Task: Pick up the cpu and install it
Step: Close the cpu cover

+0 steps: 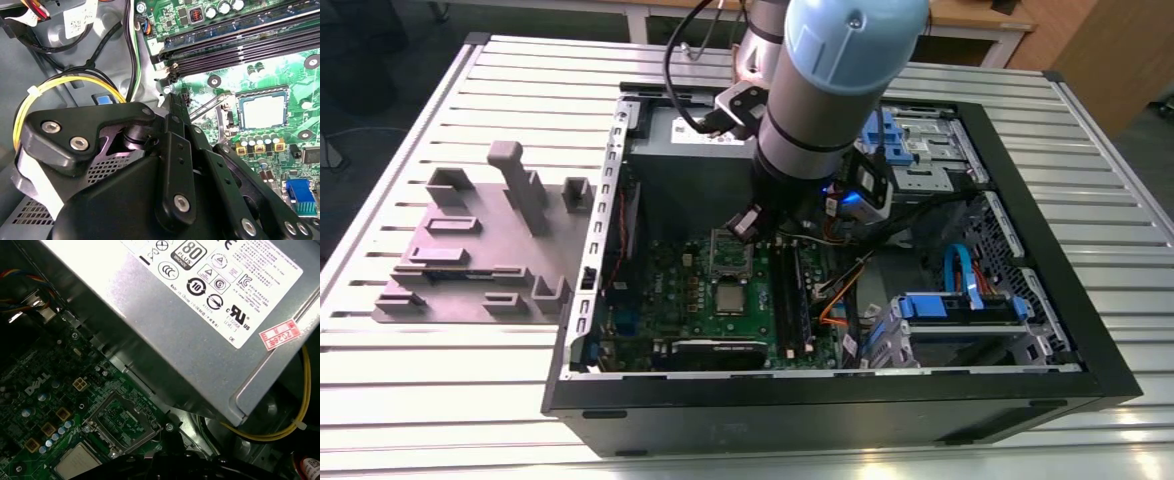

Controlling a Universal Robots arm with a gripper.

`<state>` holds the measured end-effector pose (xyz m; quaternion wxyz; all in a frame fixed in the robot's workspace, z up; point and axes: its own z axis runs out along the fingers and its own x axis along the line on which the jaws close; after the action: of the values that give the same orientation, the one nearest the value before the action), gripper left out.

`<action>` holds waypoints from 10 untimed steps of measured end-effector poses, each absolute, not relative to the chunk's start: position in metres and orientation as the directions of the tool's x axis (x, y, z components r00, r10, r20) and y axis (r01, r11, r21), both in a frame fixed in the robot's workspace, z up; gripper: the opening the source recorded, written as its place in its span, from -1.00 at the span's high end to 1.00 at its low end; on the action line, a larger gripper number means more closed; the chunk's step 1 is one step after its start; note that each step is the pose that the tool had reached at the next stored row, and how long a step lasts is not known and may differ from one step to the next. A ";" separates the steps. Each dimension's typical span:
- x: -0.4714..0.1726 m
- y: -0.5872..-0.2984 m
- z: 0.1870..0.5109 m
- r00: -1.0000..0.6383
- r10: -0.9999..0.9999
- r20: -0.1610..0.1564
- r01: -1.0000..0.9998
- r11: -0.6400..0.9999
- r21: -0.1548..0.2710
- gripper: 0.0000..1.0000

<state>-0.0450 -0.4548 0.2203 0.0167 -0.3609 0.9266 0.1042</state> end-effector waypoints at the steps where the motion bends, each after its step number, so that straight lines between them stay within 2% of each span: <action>1: -0.045 -0.455 0.220 -0.739 -0.666 -0.104 -0.672 0.718 0.179 0.79; 10: -0.046 -0.455 0.225 -0.739 -0.666 -0.100 -0.672 0.720 0.173 0.79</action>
<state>-0.0461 -0.4548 0.2246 0.0151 -0.3609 0.9271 0.0995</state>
